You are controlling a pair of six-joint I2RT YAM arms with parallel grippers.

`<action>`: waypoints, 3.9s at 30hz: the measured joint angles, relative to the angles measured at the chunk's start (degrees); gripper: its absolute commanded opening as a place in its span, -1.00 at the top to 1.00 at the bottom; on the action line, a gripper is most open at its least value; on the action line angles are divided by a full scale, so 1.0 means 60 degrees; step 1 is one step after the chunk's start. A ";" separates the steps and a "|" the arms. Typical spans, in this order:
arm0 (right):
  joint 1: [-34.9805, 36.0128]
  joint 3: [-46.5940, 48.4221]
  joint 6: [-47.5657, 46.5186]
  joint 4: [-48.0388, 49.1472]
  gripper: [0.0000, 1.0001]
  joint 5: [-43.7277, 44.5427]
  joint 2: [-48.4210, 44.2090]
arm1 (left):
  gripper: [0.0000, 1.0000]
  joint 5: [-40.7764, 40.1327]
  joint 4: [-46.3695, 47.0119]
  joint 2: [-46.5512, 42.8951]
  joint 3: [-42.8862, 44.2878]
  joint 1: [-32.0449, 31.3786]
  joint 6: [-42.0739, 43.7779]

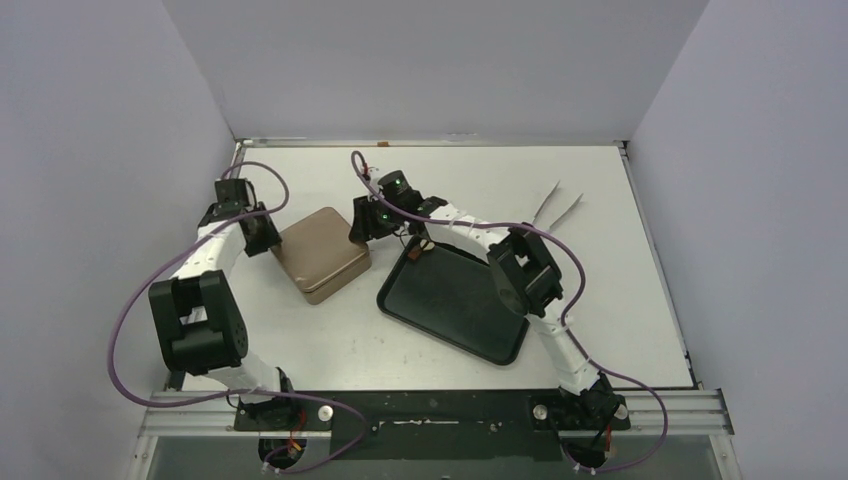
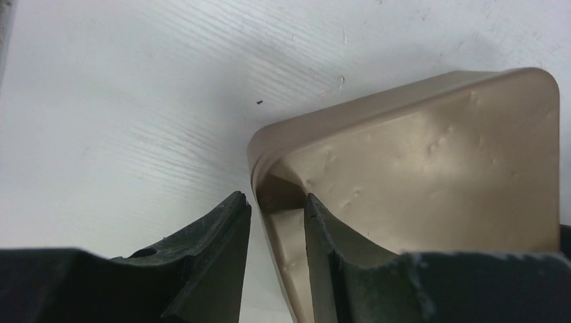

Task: Pack the chocolate
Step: Close the box lid on the packing box.

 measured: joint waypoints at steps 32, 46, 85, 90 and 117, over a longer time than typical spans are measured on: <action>0.0240 -0.0390 0.0259 0.0302 -0.18 0.0073 -0.0951 | 0.24 0.2208 0.0732 -0.1909 -0.2441 0.0725 -0.1115; 0.0040 0.0331 0.0426 -0.0029 -0.22 -0.0058 0.0273 | 0.16 0.2841 0.0947 -0.2138 -0.2754 0.0732 -0.1443; -0.0004 -0.0248 0.1257 0.1024 -0.07 -0.0834 0.0324 | 0.11 0.2229 0.0663 -0.3322 -0.3661 0.0401 -0.1421; -0.0004 -0.0248 0.1147 0.0874 -0.02 -0.0761 0.0317 | 0.10 0.2076 0.0608 -0.3687 -0.3661 0.0401 -0.1432; 0.0448 -0.0248 0.0357 -0.0860 0.17 0.0805 -0.0393 | 0.22 0.1581 0.0284 -0.3719 -0.3668 0.0299 -0.1432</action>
